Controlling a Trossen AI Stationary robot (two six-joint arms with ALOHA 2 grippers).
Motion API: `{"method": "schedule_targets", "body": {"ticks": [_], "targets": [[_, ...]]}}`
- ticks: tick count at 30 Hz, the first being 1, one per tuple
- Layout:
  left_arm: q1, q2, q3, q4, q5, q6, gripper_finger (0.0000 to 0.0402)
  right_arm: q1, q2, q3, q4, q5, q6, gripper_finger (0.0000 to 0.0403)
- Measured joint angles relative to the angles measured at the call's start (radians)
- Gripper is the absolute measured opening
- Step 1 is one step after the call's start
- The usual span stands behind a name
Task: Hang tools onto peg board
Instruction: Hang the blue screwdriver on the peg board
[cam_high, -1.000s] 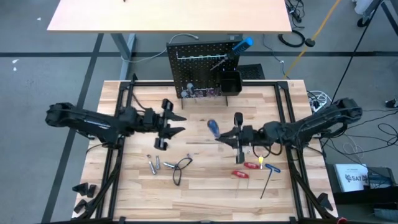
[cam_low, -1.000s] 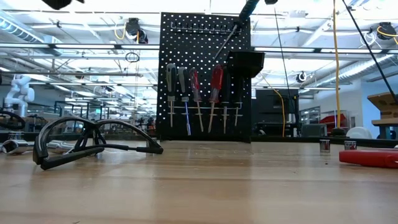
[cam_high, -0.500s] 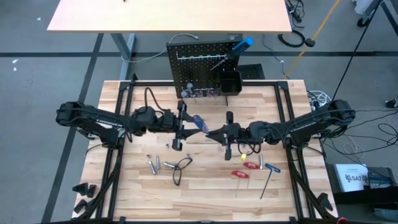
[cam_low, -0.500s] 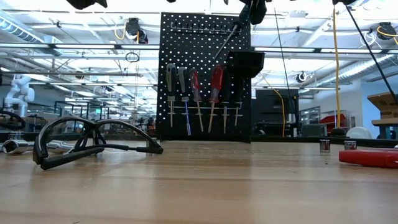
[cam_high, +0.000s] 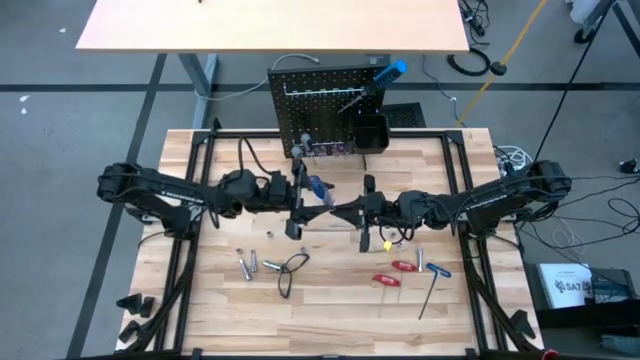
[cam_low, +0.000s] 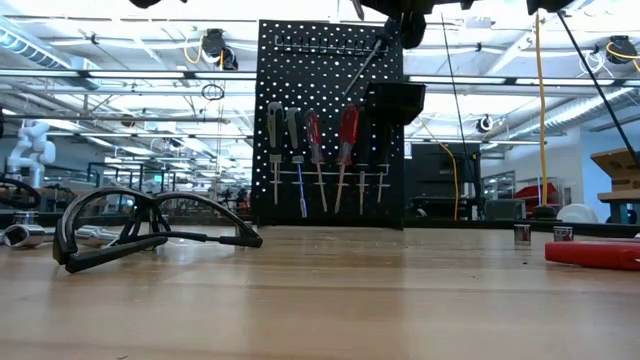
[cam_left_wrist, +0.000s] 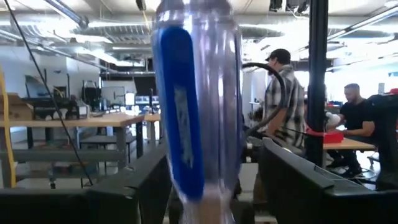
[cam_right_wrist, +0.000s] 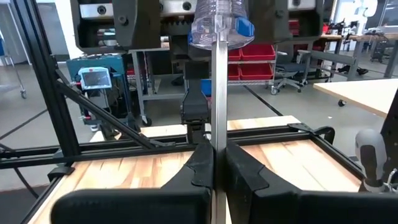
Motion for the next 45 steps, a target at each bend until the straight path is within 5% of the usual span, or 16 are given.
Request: {"method": "schedule_targets", "body": {"ticks": [9,18,25,37,45], "targets": [[0.000,0.015,0.025,-0.025,0.020,0.006,0.0214,0.008,0.000,0.000,-0.025,0.004,0.011,0.0007],[0.000,0.015,0.025,-0.051,0.022,0.016,0.0109,0.008,0.000,0.000,-0.045,0.000,0.005,0.0007],[-0.001,0.015,0.025,-0.056,0.016,0.051,0.0108,0.008,0.000,0.000,-0.050,0.000,-0.010,0.0011],[0.002,-0.093,0.024,-0.264,-0.119,-0.008,0.0108,-0.020,-0.105,0.001,-0.046,0.007,0.032,0.0207],[0.043,-0.090,0.024,-0.293,-0.105,-0.150,0.0108,-0.047,-0.059,0.142,-0.314,0.000,0.085,0.0232]]}}
